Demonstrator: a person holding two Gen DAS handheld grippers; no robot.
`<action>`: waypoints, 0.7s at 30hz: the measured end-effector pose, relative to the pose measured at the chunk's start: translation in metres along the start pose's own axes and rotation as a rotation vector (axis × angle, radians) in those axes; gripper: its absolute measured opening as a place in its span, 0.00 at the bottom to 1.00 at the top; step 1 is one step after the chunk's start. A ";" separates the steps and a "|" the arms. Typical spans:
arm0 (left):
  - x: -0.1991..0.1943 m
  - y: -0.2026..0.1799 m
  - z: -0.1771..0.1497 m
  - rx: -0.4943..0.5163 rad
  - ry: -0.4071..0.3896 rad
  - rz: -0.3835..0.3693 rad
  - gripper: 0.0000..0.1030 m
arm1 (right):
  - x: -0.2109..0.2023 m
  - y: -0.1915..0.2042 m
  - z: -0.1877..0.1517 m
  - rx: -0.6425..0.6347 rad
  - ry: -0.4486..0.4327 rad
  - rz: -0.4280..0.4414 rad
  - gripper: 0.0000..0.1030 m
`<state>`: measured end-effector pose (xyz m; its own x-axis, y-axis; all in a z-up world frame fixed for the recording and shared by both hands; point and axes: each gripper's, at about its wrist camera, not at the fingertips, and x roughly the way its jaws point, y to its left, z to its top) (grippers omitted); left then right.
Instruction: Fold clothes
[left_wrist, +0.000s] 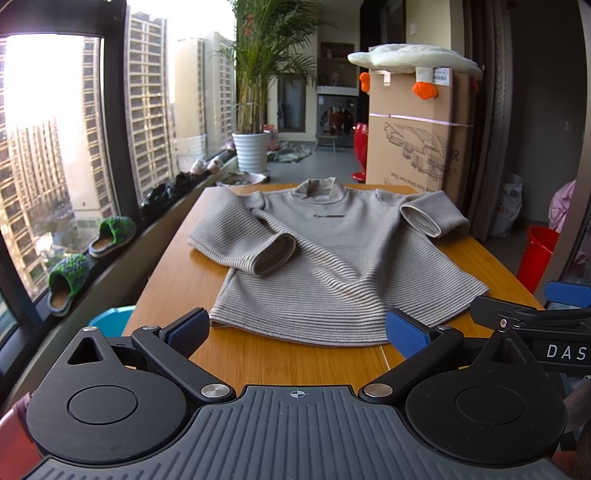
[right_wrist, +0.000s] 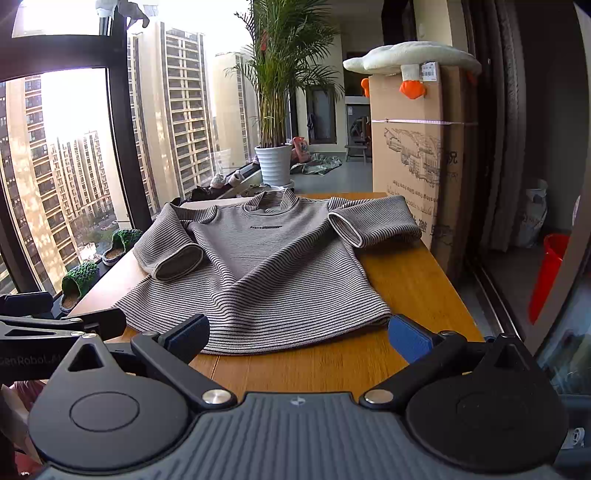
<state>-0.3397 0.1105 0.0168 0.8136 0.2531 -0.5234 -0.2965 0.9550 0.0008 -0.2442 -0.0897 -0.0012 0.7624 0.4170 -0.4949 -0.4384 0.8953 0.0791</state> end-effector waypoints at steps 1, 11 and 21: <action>0.000 0.000 0.000 0.000 0.000 0.000 1.00 | 0.000 0.000 0.000 0.000 0.000 0.000 1.00; -0.002 0.001 -0.002 -0.001 -0.001 0.001 1.00 | 0.002 0.001 0.000 0.003 0.005 0.006 1.00; -0.002 0.002 -0.002 -0.003 0.000 0.000 1.00 | 0.004 0.001 0.000 0.003 0.005 0.009 1.00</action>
<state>-0.3428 0.1120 0.0160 0.8137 0.2535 -0.5230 -0.2983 0.9545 -0.0015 -0.2412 -0.0874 -0.0028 0.7562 0.4239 -0.4985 -0.4434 0.8922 0.0860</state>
